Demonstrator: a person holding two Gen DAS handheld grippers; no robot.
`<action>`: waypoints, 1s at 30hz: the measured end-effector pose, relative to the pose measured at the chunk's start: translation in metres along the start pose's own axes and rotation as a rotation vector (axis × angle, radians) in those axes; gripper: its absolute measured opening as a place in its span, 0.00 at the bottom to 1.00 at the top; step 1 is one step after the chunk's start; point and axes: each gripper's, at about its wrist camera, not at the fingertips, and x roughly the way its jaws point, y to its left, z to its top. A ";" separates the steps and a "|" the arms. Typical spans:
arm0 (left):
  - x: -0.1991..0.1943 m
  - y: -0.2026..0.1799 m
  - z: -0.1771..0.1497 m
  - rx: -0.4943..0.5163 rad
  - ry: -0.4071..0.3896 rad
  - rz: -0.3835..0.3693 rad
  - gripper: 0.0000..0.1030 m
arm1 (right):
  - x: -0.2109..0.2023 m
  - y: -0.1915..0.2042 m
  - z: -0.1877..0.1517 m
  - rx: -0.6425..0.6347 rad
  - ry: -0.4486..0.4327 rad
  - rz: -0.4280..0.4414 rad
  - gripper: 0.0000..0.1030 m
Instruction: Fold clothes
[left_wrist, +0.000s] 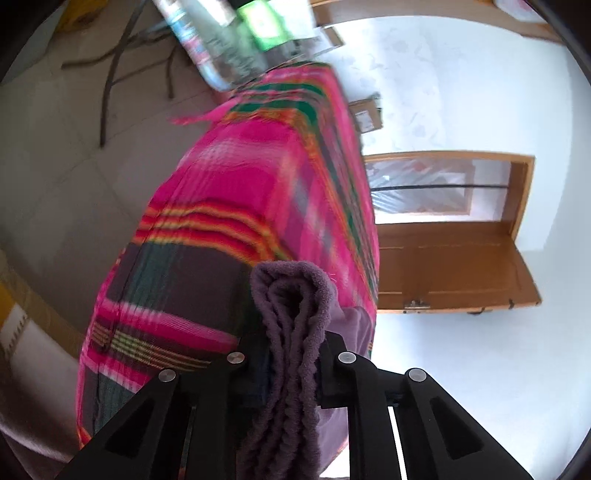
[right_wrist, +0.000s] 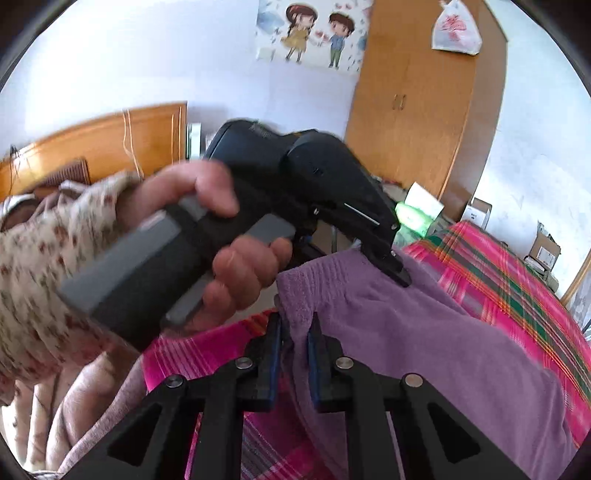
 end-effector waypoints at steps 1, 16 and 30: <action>-0.001 0.001 -0.001 0.001 0.001 -0.003 0.15 | 0.004 0.001 -0.002 -0.001 0.017 0.003 0.13; -0.013 0.015 -0.009 -0.027 -0.031 -0.009 0.15 | 0.009 -0.002 -0.003 0.073 0.017 0.082 0.13; -0.015 -0.025 -0.020 0.051 -0.072 0.062 0.16 | -0.013 -0.016 -0.003 0.118 -0.066 0.089 0.13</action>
